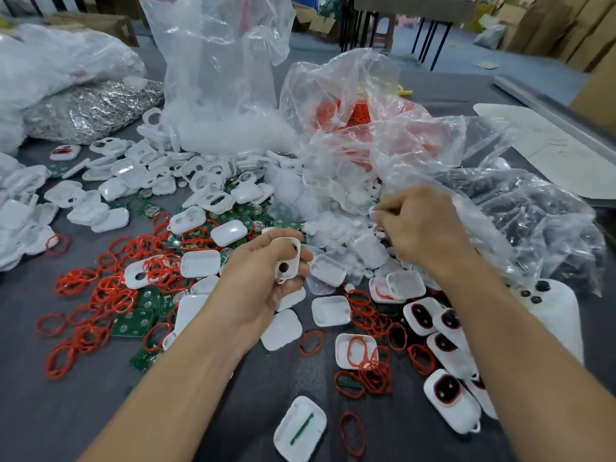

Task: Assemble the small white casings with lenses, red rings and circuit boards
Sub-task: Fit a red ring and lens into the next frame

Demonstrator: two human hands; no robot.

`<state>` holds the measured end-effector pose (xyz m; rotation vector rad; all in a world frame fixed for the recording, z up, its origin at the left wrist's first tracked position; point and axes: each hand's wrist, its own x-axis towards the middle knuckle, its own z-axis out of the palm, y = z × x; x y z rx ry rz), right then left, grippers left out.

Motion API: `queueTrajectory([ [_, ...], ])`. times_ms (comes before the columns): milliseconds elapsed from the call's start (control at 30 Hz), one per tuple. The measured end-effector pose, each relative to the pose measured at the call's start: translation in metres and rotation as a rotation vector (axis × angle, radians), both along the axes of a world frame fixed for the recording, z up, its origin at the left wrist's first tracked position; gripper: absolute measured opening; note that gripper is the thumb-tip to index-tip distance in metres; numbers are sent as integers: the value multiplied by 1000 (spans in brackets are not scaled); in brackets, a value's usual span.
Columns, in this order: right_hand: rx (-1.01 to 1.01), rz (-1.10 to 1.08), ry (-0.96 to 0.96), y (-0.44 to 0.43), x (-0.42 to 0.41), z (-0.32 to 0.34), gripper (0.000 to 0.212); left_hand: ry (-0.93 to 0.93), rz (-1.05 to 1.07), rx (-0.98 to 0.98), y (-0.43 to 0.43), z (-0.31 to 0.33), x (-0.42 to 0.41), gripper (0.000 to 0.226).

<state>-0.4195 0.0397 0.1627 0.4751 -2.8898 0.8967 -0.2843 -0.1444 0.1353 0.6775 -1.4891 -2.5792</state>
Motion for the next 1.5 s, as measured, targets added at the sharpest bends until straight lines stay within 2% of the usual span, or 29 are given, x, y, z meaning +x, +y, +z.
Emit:
queueTrajectory([
  [100,-336,-24,-25,-2,23,3,20,-1,-34,19,3,-2,-2,21],
  [233,-877,45,-409,-19,64,7,16,31,-11,-87,6,-8,-3,23],
  [333,-1066,65,-677,-30,80,1,14,65,12,-93,7,-9,-3,26],
  [433,-1146,65,-846,-34,86,-4,33,97,32,-18,5,-12,-5,29],
  [500,-1169,65,-888,-35,87,-5,37,104,36,39,4,-14,-8,33],
  [533,-1173,68,-886,-35,87,-5,37,103,38,60,4,-15,-9,29],
  [600,-1147,76,-838,-36,87,-6,33,97,29,99,4,-16,-10,17],
  [800,-1009,99,-642,-34,86,-11,30,109,-63,190,3,-13,-10,19],
  [967,-977,107,-636,-37,89,-8,24,122,-94,267,4,-7,-8,19],
  [1267,-907,100,-653,-39,92,-11,14,203,-160,222,6,-2,-4,23],
  [1333,-860,91,-589,-40,93,-14,16,215,-169,196,6,-3,-3,26],
  [1433,-734,27,-387,-43,94,-19,17,219,-142,178,8,-3,-3,36],
  [1500,-663,-7,-265,-45,97,-22,15,232,-105,163,11,-4,-3,34],
])
